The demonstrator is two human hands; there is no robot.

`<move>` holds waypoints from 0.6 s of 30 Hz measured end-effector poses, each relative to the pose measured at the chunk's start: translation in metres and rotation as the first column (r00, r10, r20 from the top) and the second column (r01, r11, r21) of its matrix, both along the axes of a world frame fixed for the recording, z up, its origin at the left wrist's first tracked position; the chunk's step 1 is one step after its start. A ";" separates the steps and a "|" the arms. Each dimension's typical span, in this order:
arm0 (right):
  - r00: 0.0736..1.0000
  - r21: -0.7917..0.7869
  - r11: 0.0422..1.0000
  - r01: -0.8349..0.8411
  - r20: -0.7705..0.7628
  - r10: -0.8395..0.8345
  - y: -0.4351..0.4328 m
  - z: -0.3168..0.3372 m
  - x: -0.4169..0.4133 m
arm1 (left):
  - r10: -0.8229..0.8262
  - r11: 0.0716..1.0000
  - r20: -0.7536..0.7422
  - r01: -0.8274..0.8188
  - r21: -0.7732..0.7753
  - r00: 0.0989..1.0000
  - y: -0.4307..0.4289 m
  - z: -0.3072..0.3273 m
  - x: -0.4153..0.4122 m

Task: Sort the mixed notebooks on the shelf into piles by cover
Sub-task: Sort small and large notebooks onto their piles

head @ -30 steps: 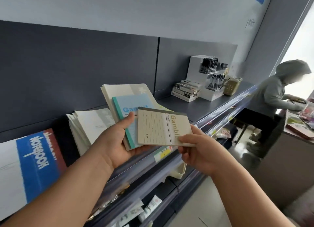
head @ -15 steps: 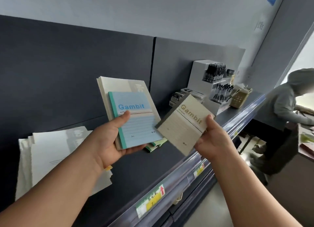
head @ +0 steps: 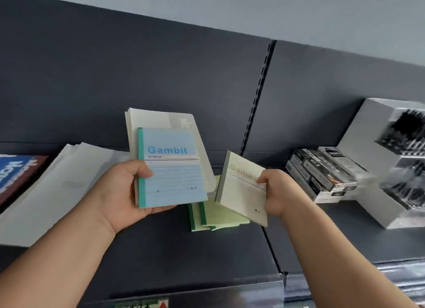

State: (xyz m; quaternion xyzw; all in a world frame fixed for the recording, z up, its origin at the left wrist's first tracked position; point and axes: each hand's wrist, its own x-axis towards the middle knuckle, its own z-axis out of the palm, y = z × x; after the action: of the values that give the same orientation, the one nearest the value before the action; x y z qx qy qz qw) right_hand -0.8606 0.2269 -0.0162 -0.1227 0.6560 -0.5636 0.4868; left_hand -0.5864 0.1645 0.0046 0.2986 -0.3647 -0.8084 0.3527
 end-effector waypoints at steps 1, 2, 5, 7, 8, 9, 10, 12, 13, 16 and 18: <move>0.998 0.010 0.999 -0.050 -0.035 0.050 -0.008 -0.002 -0.004 | 0.032 0.999 0.018 -0.032 -0.002 0.999 0.004 0.001 0.000; 0.992 0.025 0.995 -0.097 -0.076 0.099 -0.014 -0.003 -0.006 | 0.063 0.998 0.035 -0.063 -0.002 0.997 0.009 0.002 0.000; 0.945 0.046 0.976 -0.214 -0.244 0.219 -0.028 -0.008 -0.008 | 0.163 0.987 0.063 -0.163 0.004 0.985 0.019 0.005 0.007; 0.928 0.023 0.972 -0.234 -0.292 0.230 -0.033 -0.011 -0.007 | 0.212 0.977 0.062 -0.214 0.014 0.975 0.022 0.006 0.013; 0.924 0.004 0.970 -0.242 -0.304 0.232 -0.035 -0.014 -0.006 | 0.224 0.974 0.061 -0.226 0.020 0.973 0.023 0.007 0.015; 0.915 -0.006 0.967 -0.255 -0.325 0.240 -0.037 -0.020 -0.003 | 0.227 0.973 0.064 -0.229 0.025 0.972 0.025 0.007 0.017; 0.893 0.009 0.963 -0.269 -0.373 0.253 -0.037 -0.023 0.002 | 0.222 0.974 0.072 -0.224 0.028 0.972 0.027 0.007 0.017; 0.788 0.084 0.959 -0.271 -0.553 0.271 -0.037 -0.032 0.013 | 0.203 0.978 0.100 -0.206 0.024 0.974 0.031 0.004 0.015; 0.710 0.136 0.954 -0.268 -0.641 0.291 -0.036 -0.038 0.016 | 0.196 0.980 0.113 -0.200 0.025 0.974 0.033 0.002 0.012; 0.473 0.246 0.945 -0.216 -0.820 0.321 -0.028 -0.045 0.017 | 0.185 0.981 0.160 -0.192 0.028 0.970 0.037 -0.004 0.002; 0.469 0.145 0.966 -0.212 -0.852 0.231 -0.023 -0.033 0.015 | 0.165 0.985 0.190 -0.172 0.017 0.968 0.038 -0.008 -0.005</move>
State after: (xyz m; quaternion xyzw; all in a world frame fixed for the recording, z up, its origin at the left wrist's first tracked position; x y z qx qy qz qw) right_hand -0.8459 0.2041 -0.0496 -0.4663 0.7945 -0.3526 0.1642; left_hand -0.5918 0.2026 -0.0037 0.4090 -0.3563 -0.7497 0.3791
